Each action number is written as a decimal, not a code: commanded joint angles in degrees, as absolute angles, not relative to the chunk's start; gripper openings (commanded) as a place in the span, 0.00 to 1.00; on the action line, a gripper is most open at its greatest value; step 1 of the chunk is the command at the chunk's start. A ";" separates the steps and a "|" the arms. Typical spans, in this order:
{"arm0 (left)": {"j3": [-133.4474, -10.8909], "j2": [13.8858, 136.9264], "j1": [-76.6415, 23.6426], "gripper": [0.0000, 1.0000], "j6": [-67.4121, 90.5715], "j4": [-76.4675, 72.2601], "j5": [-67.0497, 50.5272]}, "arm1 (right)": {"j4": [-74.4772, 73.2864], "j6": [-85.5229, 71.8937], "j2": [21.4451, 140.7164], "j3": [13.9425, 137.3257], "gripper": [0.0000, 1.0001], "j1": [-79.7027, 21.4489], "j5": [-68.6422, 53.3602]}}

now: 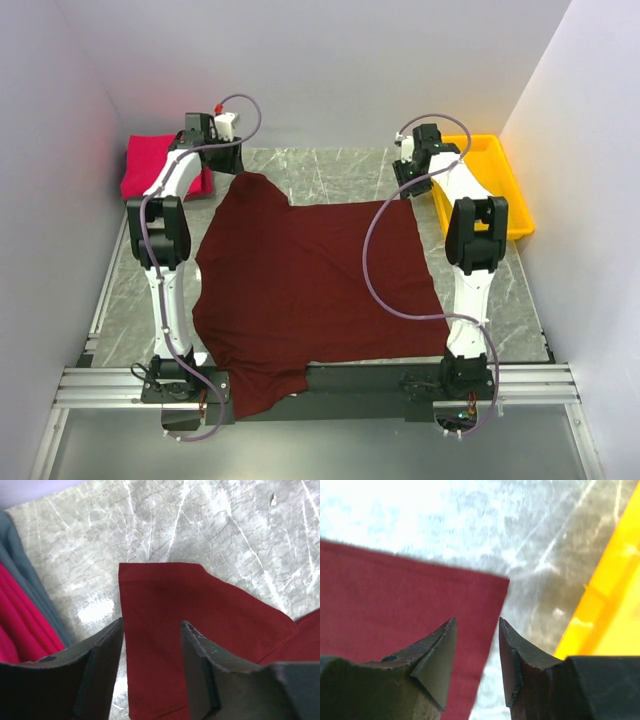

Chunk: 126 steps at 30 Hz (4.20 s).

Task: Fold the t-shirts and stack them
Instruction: Flatten the tshirt out, then fold the tshirt

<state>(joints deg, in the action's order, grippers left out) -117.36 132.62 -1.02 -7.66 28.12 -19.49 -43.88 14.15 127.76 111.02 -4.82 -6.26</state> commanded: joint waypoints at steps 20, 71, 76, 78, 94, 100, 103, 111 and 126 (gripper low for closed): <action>-122.52 138.16 -1.58 0.63 -6.15 27.60 -17.05 | -37.97 9.68 132.63 114.09 0.47 -4.48 -8.79; -124.28 141.50 -1.93 0.72 -5.71 28.04 -15.73 | -42.71 6.59 139.04 119.09 0.31 -2.90 -4.57; -124.54 141.77 -1.93 0.72 -5.63 27.51 -15.38 | -44.91 8.17 141.76 122.78 0.07 -3.34 -3.16; -124.72 142.21 -1.93 0.72 -5.54 26.72 -14.68 | -44.83 8.52 142.21 122.87 0.00 -3.51 -2.81; -129.46 147.48 -2.99 0.65 -3.96 24.87 -13.55 | -44.30 8.70 141.42 121.90 0.00 -3.43 -3.69; -129.21 147.13 -4.04 0.43 -4.48 27.25 -13.79 | -44.91 9.40 140.89 122.34 0.00 -3.43 -5.01; -127.53 145.12 -3.61 0.22 -3.69 24.97 -14.32 | -45.53 9.93 140.36 122.61 0.00 -3.34 -6.85; -129.21 138.27 -2.81 0.00 -4.39 22.85 -19.06 | -42.89 9.58 134.22 119.97 0.00 -2.90 -10.10; -109.27 117.70 -0.18 0.00 -6.85 21.80 -26.72 | -39.90 11.34 122.88 112.51 0.00 -0.97 -16.08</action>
